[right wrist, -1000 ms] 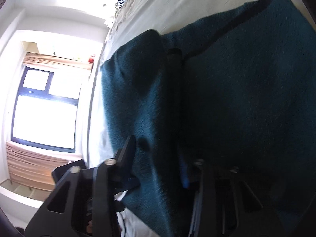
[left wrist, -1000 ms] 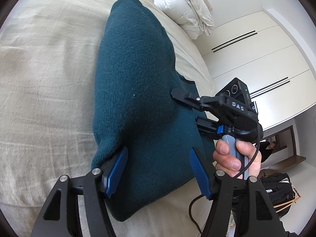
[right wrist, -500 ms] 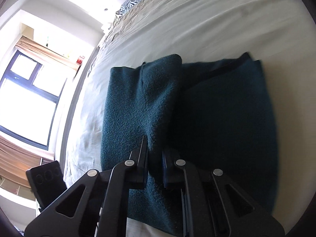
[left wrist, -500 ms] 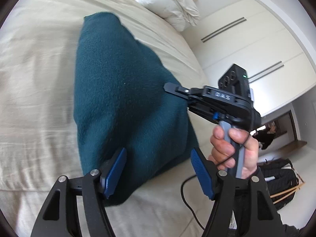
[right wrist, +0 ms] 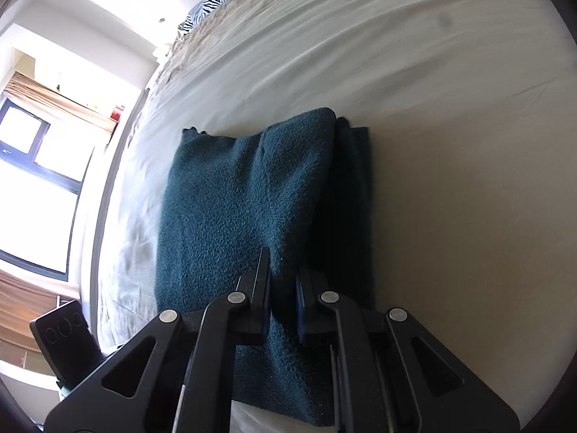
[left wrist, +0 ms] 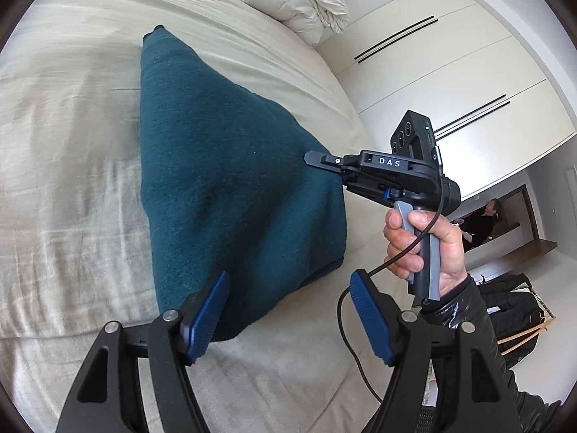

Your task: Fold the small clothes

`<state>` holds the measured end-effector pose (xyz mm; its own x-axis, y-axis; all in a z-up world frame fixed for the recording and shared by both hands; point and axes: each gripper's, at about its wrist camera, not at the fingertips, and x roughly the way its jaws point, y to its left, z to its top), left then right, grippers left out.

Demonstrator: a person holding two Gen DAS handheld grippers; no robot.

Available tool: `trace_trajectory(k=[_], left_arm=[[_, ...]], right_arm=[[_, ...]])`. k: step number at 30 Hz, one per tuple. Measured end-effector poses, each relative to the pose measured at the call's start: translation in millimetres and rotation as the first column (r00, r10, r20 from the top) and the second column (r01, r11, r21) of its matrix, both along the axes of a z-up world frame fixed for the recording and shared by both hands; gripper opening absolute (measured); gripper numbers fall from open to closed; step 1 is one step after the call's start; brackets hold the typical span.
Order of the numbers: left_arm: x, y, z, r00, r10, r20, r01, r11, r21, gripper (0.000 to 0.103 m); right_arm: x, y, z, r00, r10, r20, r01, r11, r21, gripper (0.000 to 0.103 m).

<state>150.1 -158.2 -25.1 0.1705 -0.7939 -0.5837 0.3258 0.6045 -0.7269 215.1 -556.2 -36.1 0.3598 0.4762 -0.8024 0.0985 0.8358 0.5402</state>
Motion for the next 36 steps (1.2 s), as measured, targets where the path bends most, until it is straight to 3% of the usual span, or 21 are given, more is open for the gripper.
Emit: trace_trajectory(k=[9, 12, 17, 19, 25, 27, 29, 32, 36], left_arm=[[2, 11, 7, 1.000, 0.008, 0.013, -0.009, 1.000, 0.014, 0.072], [2, 11, 10, 1.000, 0.016, 0.007, -0.016, 1.000, 0.023, 0.072], [-1, 17, 12, 1.000, 0.010, 0.013, -0.010, 0.999, 0.038, 0.072], [-2, 23, 12, 1.000, 0.022, 0.006, -0.022, 0.999, 0.035, 0.072], [-9, 28, 11, 0.999, 0.035, 0.000, -0.035, 0.999, 0.038, 0.072], [-10, 25, 13, 1.000, 0.031, 0.005, -0.031, 0.999, 0.041, 0.072], [-8, 21, 14, 1.000, 0.030, 0.004, -0.031, 0.998, 0.046, 0.072], [-9, 21, 13, 0.999, 0.037, -0.004, -0.037, 0.998, 0.047, 0.072], [-9, 27, 9, 0.999, 0.051, -0.009, -0.050, 0.997, 0.050, 0.072]], right_arm=[[-6, -16, -3, 0.999, -0.017, -0.030, 0.017, 1.000, 0.005, 0.009], [1, -10, -24, 0.998, -0.051, -0.048, 0.052, 0.998, 0.020, 0.010], [-28, -8, -31, 0.993, -0.119, -0.017, 0.120, 0.973, 0.196, 0.029], [-48, -2, -25, 0.990, -0.139, 0.010, 0.132, 0.963, 0.237, 0.059], [-82, 29, -28, 0.997, -0.081, -0.004, 0.080, 0.969, 0.232, 0.061], [-89, 34, -33, 0.997, -0.083, 0.000, 0.081, 0.972, 0.219, 0.053], [-91, 39, -36, 0.996, -0.087, -0.023, 0.089, 0.986, 0.142, 0.021], [-92, 40, -32, 0.996, -0.088, -0.031, 0.091, 0.991, 0.103, 0.007], [-92, 48, -3, 0.998, -0.057, -0.009, 0.057, 0.998, 0.035, 0.006]])
